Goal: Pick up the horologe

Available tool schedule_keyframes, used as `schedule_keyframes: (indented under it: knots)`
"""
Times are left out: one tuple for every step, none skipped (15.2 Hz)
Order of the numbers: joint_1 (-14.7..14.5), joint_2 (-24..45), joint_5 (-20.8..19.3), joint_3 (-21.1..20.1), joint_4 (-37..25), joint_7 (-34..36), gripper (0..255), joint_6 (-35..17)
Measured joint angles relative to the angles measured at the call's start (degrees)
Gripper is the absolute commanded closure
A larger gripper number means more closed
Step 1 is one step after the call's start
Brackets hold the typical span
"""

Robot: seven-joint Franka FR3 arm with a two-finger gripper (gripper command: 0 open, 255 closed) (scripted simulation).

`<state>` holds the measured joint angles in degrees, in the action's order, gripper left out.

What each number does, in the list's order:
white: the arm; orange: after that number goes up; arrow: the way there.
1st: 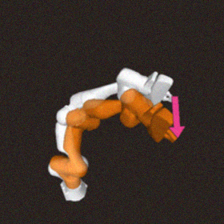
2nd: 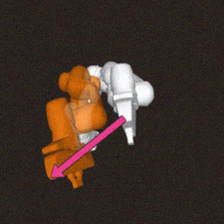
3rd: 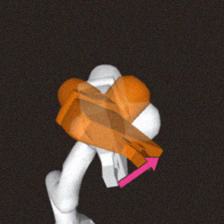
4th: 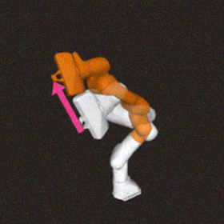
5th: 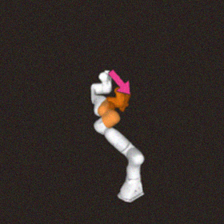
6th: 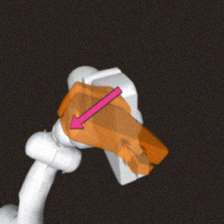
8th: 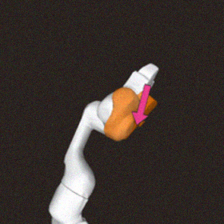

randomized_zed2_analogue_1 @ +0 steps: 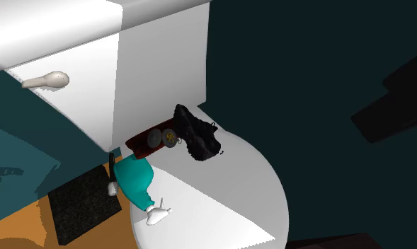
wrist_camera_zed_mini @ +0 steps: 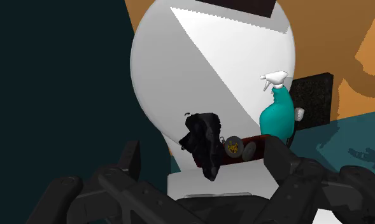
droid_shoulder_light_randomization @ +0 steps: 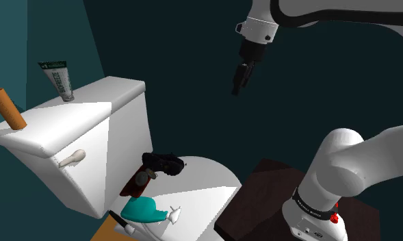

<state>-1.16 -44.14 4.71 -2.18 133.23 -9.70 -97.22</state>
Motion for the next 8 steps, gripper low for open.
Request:
schedule_keyframes:
  knots:
    - [0.0,0.0,0.0,0.0,0.0,0.0,0,0.0]
    - [-0.15,0.36,-0.14,0.06,0.74,-0.62,0,-1.15]
    - [-0.47,0.92,-0.21,-0.13,1.63,-1.25,0,-2.78]
    - [-0.89,1.83,-0.23,-0.49,2.31,-1.84,0,-4.6]
    - [-1.22,2.77,-0.42,-0.57,2.94,-2.77,0,-6.41]
    - [-1.63,3.96,-0.52,-0.82,3.59,-3.59,0,-8.48]
    - [-2.04,5.2,-0.62,-1.08,4.53,-4.43,0,-10.89]
    - [-2.41,6.7,-0.77,-1.33,4.89,-5.24,0,-13.04]
